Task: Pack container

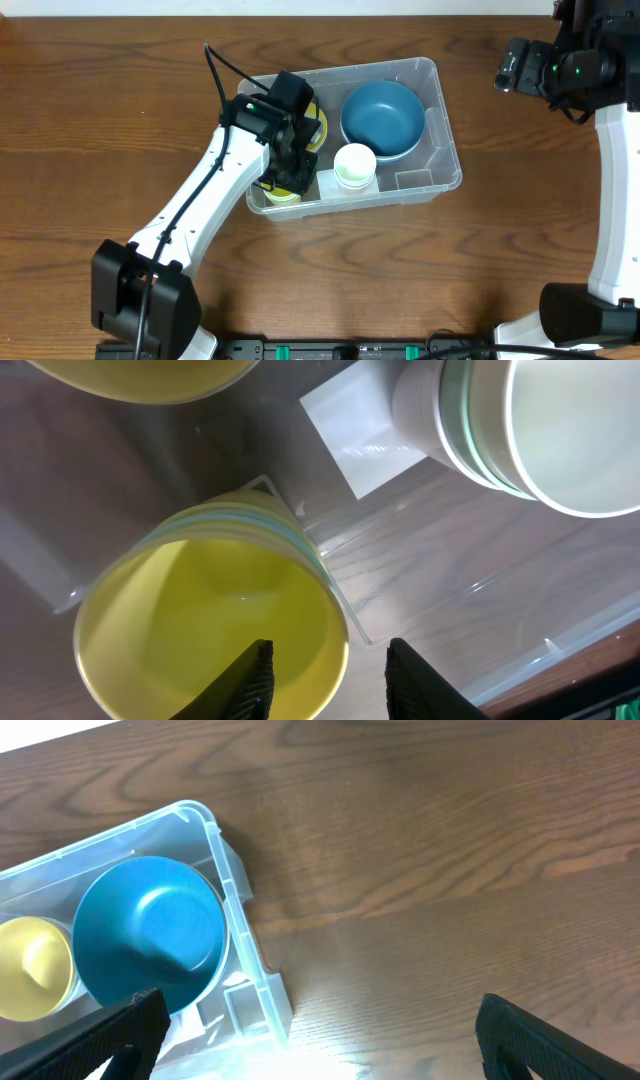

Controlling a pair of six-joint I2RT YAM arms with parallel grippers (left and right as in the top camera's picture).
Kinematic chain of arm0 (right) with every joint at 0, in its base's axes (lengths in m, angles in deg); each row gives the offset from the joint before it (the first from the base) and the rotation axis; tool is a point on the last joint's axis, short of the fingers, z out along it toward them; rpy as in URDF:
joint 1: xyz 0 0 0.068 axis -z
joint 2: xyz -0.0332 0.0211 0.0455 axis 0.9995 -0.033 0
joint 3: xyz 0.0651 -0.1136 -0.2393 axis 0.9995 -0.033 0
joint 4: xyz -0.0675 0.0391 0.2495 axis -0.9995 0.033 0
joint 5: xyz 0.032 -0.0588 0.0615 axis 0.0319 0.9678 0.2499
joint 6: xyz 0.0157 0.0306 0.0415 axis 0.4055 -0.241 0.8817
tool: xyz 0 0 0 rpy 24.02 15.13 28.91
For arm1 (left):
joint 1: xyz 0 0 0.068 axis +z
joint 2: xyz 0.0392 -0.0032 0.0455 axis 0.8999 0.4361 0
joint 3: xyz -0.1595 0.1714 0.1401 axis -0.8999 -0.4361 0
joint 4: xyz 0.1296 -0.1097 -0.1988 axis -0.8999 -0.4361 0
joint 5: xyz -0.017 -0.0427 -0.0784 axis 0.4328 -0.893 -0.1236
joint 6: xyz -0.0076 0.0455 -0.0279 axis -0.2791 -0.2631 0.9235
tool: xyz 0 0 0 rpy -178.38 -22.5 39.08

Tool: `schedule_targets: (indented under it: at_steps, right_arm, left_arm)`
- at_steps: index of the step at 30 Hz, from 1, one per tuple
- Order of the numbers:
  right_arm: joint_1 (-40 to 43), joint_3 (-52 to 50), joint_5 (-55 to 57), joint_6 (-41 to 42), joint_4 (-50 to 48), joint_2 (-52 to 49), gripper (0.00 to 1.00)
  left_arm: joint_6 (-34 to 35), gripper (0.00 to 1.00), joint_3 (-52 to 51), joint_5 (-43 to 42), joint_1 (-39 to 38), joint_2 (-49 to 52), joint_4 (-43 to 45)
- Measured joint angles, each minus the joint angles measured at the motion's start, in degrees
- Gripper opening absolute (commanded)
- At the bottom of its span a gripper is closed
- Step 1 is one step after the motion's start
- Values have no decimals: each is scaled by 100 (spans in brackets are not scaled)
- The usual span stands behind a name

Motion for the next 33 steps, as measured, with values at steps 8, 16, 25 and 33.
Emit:
schedule_targets:
  at_steps: [8,16,25,33]
  right_arm:
    - [0,-2,0,0,0,0,99]
    - [0,-2,0,0,0,0,99]
    - [0,0,0,0,0,0,99]
    - [0,0,0,0,0,0,99]
  left_arm:
    - [0,38,579,-24,-13,-118,-321]
    - [2,38,621,-44,-286,-673,-1156]
    - [44,38,621,-72,-1005,-778,-1692]
    - [66,38,-72,-85,-1355,-807,-1209]
